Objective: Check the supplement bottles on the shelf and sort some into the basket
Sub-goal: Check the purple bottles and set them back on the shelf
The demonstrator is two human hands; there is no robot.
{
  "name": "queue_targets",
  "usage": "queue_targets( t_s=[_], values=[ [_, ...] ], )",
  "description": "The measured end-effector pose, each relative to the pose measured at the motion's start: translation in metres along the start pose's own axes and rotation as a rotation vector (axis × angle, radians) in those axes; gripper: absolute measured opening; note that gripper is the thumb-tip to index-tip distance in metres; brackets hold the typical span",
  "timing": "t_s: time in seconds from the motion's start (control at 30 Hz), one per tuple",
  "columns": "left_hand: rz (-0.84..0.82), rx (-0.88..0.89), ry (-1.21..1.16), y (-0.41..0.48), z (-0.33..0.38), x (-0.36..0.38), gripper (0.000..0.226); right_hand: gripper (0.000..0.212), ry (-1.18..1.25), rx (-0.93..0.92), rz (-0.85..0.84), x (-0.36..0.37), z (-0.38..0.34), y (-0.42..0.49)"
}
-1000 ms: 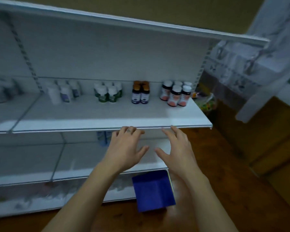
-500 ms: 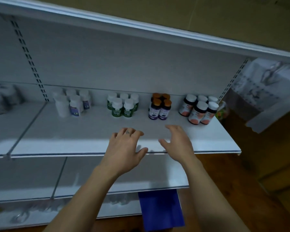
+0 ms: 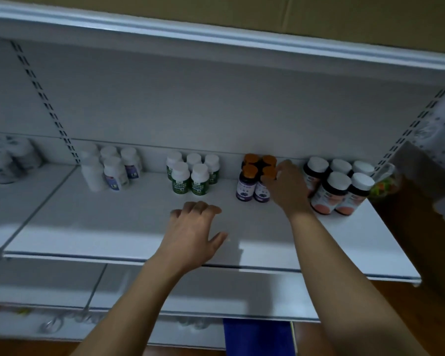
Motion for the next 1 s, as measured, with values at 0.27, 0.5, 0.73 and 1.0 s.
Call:
queue_targets(
  t_s=[0.27,0.5,0.73,1.0],
  values=[
    [0.030,-0.013,-0.036,0.014,0.006,0.008,0.054,0.024,0.017,0.022,0.062,0.001,0.012,0.009],
    [-0.042,0.100,-0.175,0.010,0.030,0.022,0.068,0.026,0.516,0.057,0.047,-0.006,0.038,-0.077],
    [-0.213,0.276,-0.541,-0.006,0.054,0.027,0.071,0.036,1.093,-0.074,-0.260,-0.008,0.019,-0.122],
    [-0.076,0.251,-0.741,-0.018,0.055,0.014,0.080,0.028,1.187,-0.178,-0.327,-0.012,0.009,-0.129]
  ],
)
Point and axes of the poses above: each hand's wrist, its own y-axis towards the middle knuckle, its own x-axis out of the palm, z = x × y, the point moved 8 cm from there along y, towards the middle knuckle, and after that the axes turned 11 degrees about -z, right-handed, at the moved point
